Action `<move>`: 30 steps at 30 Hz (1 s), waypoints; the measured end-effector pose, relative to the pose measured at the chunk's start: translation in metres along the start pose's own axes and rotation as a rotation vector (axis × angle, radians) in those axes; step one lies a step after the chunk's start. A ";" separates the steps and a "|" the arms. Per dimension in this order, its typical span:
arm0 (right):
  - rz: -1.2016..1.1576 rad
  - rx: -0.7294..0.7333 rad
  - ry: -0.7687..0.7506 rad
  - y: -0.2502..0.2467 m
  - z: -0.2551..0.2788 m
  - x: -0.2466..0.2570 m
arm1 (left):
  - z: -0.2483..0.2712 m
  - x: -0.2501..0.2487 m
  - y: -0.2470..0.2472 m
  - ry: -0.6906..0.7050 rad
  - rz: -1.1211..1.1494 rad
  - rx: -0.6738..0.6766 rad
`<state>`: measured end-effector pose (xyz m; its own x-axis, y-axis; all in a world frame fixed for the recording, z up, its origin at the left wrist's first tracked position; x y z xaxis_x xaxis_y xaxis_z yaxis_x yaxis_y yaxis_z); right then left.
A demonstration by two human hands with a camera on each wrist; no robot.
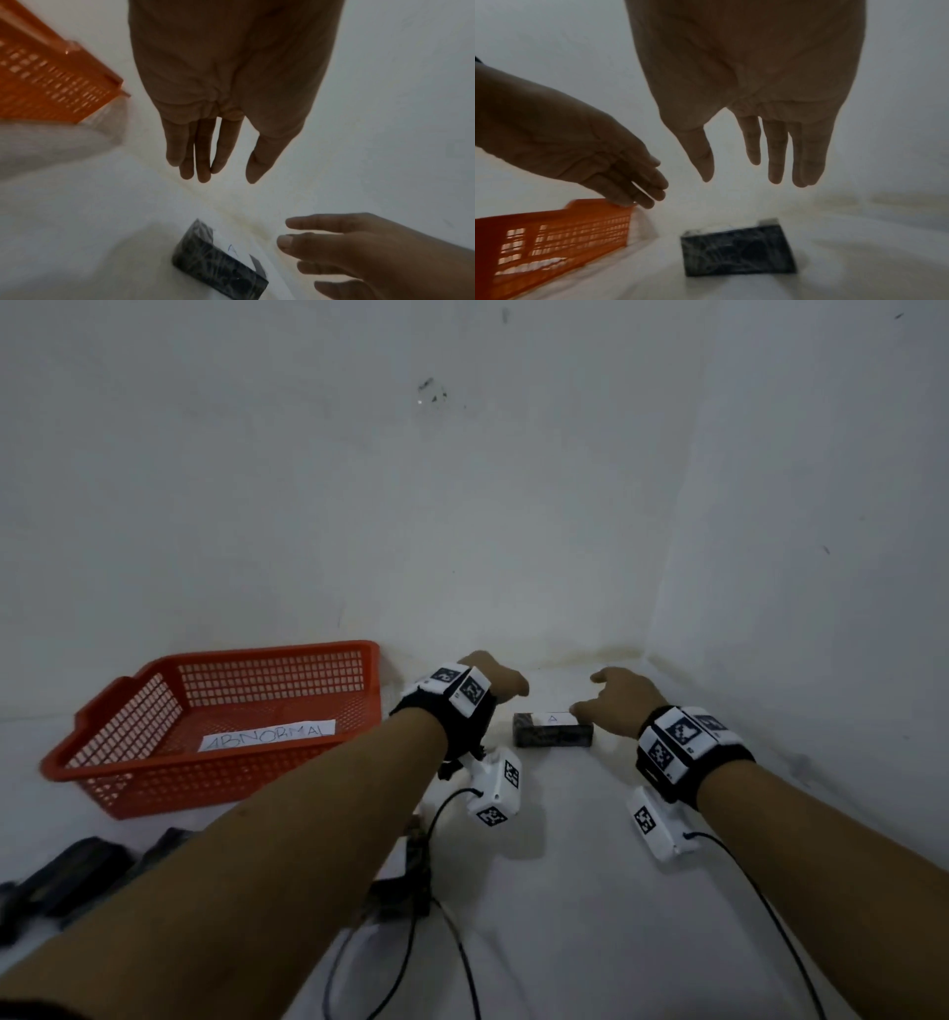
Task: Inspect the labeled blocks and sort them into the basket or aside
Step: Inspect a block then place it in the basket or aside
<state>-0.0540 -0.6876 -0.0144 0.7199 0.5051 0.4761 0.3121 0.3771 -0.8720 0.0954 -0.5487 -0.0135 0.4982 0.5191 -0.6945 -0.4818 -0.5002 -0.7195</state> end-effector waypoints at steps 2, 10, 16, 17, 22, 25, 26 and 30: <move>0.020 0.018 -0.065 0.001 0.021 0.014 | 0.022 -0.010 -0.022 0.055 -0.129 -0.024; 0.149 0.073 -0.293 0.034 0.117 0.088 | 0.130 0.020 -0.097 0.171 -0.425 -0.026; 0.195 0.123 -0.485 0.059 0.198 0.149 | 0.206 0.067 -0.141 0.169 -0.629 0.009; 0.191 0.144 -0.522 0.063 0.211 0.159 | 0.217 0.076 -0.149 0.162 -0.627 -0.007; 0.115 0.183 -0.663 0.087 0.254 0.197 | 0.261 0.125 -0.176 0.120 -0.618 -0.007; 0.127 0.227 -0.734 0.118 0.268 0.217 | 0.283 0.152 -0.187 0.091 -0.571 -0.024; 0.149 0.227 -0.751 0.125 0.277 0.224 | 0.289 0.160 -0.189 0.088 -0.546 -0.025; 0.243 0.291 -0.773 0.157 0.297 0.247 | 0.309 0.184 -0.195 0.102 -0.488 -0.037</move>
<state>-0.0117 -0.2732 0.0004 0.0887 0.9446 0.3161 -0.0436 0.3207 -0.9462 0.0579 -0.1414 -0.0008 0.7277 0.6295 -0.2724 -0.1502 -0.2413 -0.9588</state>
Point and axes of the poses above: each hand's wrist, its own z-axis away from the middle knuckle, its own y-axis out of the palm, x = y × z, the point moved 6 cm from there along -z, towards the middle knuckle, and after that the axes turned 10 degrees about y, right-handed, at the moved point
